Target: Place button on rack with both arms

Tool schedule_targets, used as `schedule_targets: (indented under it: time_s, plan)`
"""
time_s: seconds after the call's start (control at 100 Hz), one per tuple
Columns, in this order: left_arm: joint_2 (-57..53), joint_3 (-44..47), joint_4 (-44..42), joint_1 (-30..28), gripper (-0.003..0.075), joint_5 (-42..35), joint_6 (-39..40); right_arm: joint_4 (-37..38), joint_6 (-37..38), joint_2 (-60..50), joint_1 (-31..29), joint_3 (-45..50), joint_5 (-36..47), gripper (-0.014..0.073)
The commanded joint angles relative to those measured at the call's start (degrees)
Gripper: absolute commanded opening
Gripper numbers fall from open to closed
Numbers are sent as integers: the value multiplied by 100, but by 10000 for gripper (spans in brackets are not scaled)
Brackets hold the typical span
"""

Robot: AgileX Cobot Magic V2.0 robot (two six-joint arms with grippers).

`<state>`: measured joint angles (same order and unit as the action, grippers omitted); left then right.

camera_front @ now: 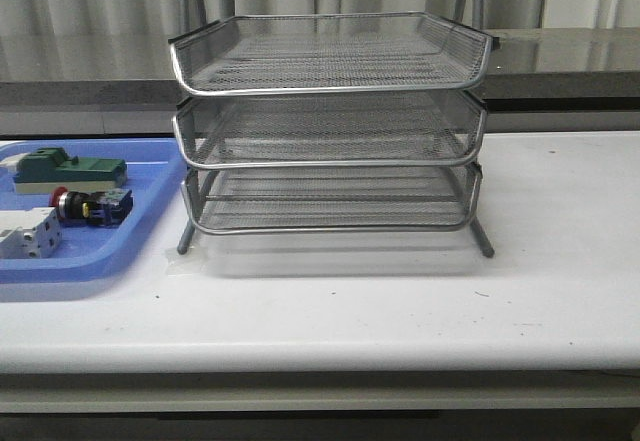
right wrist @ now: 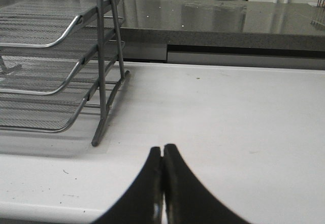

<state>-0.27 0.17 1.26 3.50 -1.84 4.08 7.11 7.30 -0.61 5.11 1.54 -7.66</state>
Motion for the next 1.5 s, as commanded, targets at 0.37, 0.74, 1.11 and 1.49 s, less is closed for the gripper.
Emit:
schedule_targets:
  time_s: [0.37, 0.74, 1.11, 1.49]
  plan:
    - [-184, 201, 5, 58, -20, -470, 53, 9, -43, -95, -40, 7, 501, -57]
    - [-184, 201, 5, 58, -20, -470, 53, 9, -43, -95, -40, 0, 733, -57]
    - [-184, 201, 5, 58, -20, -470, 53, -398, -37, 152, -40, -833, 315, -57]
    - [-184, 201, 5, 58, -20, -470, 53, -765, -33, 2239, -40, -3140, -1654, -57]
